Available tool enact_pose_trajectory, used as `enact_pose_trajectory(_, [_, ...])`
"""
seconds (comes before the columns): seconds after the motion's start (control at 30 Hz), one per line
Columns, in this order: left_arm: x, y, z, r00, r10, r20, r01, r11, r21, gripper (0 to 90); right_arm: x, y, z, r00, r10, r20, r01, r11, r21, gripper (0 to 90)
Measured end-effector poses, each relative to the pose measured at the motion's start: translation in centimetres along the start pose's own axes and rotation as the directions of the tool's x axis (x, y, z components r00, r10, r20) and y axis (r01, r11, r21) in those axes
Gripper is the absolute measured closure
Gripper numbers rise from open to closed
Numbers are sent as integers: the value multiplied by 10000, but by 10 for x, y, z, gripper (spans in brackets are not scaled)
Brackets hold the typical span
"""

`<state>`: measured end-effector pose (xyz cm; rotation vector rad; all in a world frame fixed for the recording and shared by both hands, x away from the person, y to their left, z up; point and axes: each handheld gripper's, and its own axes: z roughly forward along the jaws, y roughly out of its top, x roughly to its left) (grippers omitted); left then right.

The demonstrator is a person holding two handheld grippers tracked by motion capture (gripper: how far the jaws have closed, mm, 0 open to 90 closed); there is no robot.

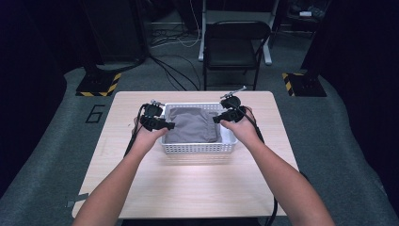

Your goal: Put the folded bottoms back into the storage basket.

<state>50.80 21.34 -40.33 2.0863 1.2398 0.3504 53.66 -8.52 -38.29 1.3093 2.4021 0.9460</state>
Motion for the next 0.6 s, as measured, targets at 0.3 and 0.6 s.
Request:
enact_pose_trajectory(0.3, [-3,-15,-11,9993,248,280,-245,9996,-130,479,9,-11,-8,9993,-212,-304,210,9998,-50,489])
enact_pose_trajectory(0.6, [-8,-42,-26,9971,555,526,-536,9979,-375,453,14,-37,-16,9990,-187,-413,185,9998,-49,458])
